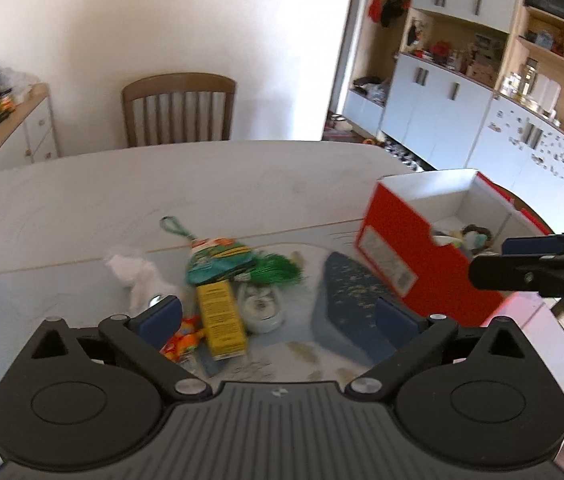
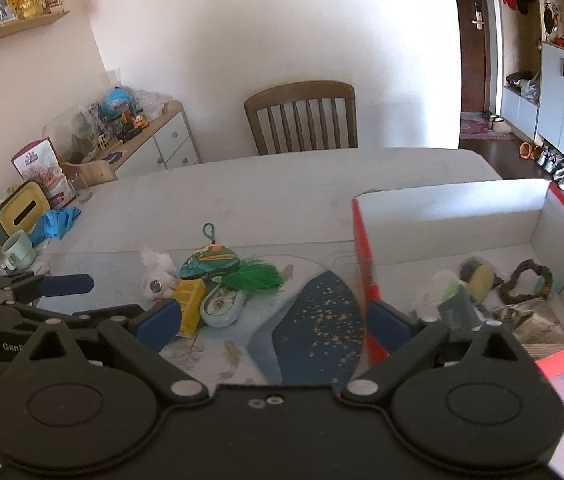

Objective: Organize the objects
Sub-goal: 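Withdraw both grippers from the shoebox back toward the table pile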

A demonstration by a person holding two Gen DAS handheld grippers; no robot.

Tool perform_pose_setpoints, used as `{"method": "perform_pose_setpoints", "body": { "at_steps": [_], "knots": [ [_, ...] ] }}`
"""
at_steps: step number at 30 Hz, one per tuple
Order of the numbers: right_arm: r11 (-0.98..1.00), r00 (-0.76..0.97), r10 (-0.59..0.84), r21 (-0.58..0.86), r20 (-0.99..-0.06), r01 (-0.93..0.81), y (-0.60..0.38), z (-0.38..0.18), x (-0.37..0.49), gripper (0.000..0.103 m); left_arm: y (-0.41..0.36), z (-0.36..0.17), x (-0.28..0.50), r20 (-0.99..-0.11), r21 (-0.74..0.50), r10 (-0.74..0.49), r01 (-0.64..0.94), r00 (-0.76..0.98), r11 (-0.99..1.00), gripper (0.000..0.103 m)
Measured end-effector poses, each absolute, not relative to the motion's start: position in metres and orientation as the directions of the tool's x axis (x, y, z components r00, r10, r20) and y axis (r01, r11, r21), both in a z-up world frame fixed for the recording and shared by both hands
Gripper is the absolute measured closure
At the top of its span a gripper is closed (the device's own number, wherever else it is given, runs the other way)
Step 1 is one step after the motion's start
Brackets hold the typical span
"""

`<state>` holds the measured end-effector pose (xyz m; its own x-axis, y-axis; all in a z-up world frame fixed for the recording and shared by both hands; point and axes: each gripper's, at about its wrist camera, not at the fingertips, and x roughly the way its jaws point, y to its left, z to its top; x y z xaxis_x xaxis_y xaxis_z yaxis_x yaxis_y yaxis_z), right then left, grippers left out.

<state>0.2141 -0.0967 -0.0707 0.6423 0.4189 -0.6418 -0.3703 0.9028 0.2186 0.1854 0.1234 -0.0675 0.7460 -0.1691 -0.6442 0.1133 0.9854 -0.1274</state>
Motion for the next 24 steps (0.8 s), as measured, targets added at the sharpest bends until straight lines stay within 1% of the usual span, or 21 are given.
{"method": "perform_pose_setpoints", "body": {
  "at_steps": [6,9,13,19,24],
  "knots": [
    [0.904,0.617,0.411,0.214,-0.672,-0.369,-0.077,-0.083,0.225,0.006,0.153,-0.088,0.194,-0.668,-0.143,-0.132,0.047,0.733,0.989,0.000],
    [0.905,0.603,0.407,0.214,-0.686,-0.367,-0.068,-0.090,0.232,0.007,0.162,-0.100,0.198,-0.676,-0.118,-0.097,0.023,0.730,0.993,0.000],
    [0.909,0.581,0.393,0.208,-0.713,-0.361,-0.057,-0.102,0.241,0.010,0.174,-0.117,0.206,-0.701,-0.138,-0.107,0.014,0.705,0.990,0.000],
    [0.910,0.551,0.383,0.200,-0.742,-0.363,-0.040,-0.117,0.254,0.014,0.189,-0.140,0.218,-0.726,-0.076,-0.026,-0.043,0.688,0.996,0.000],
    [0.900,0.529,0.393,0.197,-0.752,-0.389,-0.022,-0.121,0.261,0.016,0.193,-0.157,0.227,-0.740,-0.024,0.002,-0.030,0.673,0.999,0.000]
  ]
}}
